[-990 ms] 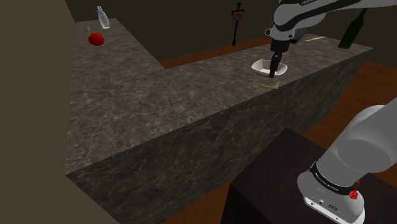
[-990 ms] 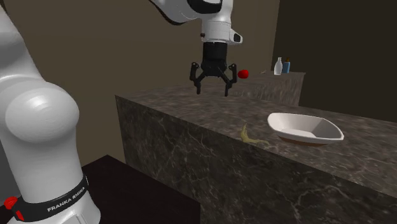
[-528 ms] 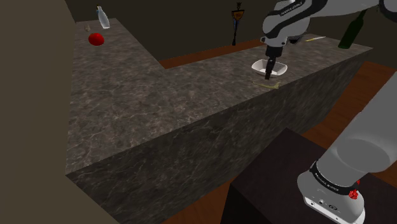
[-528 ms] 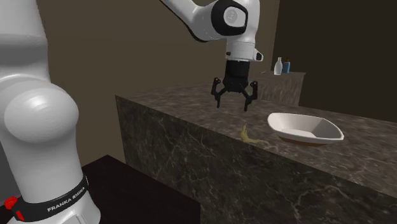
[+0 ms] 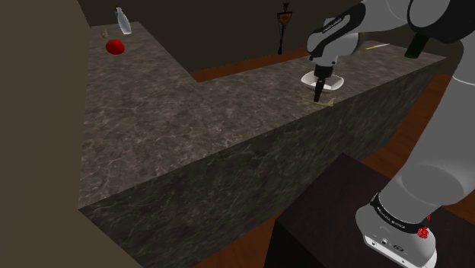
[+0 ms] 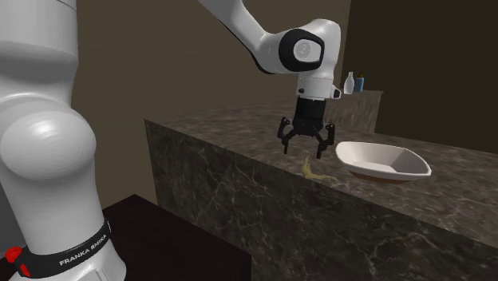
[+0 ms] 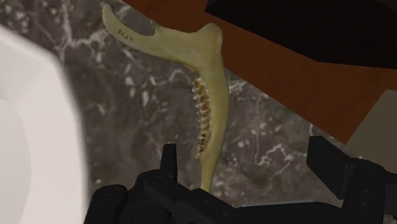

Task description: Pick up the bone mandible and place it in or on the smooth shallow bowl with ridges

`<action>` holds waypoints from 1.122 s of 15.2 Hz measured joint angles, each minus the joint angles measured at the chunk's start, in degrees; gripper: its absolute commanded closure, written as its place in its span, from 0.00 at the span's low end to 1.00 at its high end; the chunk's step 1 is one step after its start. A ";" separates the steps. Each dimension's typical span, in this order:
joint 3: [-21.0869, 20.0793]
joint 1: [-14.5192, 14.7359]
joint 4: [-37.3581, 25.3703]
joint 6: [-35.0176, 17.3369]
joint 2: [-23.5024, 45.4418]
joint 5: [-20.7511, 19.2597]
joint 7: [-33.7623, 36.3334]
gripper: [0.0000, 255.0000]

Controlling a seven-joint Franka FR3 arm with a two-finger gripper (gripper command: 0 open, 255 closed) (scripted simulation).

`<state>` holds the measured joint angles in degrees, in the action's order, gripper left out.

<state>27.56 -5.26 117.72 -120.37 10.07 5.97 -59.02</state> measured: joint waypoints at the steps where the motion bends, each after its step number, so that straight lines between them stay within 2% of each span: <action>1: -0.05 -0.05 0.23 -0.55 0.37 0.22 -0.16 0.00; 9: -0.19 -0.13 1.57 -2.55 1.10 0.75 -0.55 0.00; 10: -0.19 -0.13 1.57 -2.55 1.10 0.75 -0.55 1.00; 17: -0.15 -0.17 1.34 -2.59 1.07 0.78 -0.60 1.00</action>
<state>27.41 -5.44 119.06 -122.96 11.13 6.76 -59.62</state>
